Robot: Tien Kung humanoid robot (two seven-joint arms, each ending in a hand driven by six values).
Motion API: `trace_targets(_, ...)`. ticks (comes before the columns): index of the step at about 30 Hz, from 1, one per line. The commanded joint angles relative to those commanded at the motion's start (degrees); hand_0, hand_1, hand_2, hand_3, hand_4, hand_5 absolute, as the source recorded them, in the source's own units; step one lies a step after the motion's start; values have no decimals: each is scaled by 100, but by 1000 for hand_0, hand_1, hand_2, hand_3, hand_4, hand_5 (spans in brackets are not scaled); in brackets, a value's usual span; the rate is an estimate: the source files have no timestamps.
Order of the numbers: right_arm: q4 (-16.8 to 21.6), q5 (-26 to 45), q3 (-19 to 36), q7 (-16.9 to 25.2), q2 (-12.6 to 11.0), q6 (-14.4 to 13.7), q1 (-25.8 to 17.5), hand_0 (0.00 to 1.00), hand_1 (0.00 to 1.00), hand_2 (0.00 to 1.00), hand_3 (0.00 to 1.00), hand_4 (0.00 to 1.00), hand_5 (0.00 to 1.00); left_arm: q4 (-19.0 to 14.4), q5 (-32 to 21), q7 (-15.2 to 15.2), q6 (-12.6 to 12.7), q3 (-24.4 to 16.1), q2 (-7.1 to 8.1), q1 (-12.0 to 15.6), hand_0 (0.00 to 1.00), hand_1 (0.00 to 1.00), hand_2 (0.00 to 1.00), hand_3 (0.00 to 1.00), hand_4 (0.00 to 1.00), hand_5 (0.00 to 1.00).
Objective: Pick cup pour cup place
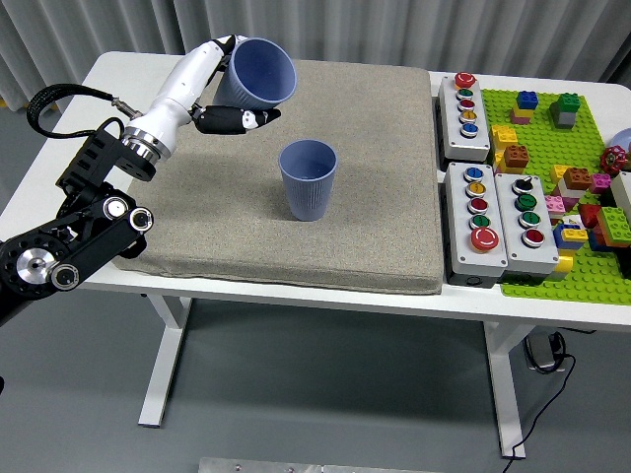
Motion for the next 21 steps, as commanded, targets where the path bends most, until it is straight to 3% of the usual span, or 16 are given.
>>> trace_targets(3,0,-4,6,1,1,1,-5,698,696,642,604,12,301,17,-745,-134,-192,-138,-44,184,547,513,525,519,765,85)
trace_targets(5,1,-13,15,0,4,1,-9,698,696,642,605,12,302,14,-1276,-217,-179,-251,-92,322,548,514,525,518,767,85)
trace_targets(10,-3,-24,30,8,7,1,-24,698,696,642,605,12,302,37,-2121,-524,114,-436,-229,675,548,514,525,518,767,85)
trace_targets(19,-4,-13,30,12,20,0,-48,698,696,642,605,12,302,270,-1655,-939,908,-539,-502,1050,549,525,527,521,770,98)
trace_targets(21,-2,-12,30,9,25,-1,-57,698,696,642,605,12,302,340,-1616,-1050,982,-556,-565,1104,549,525,527,521,770,98)
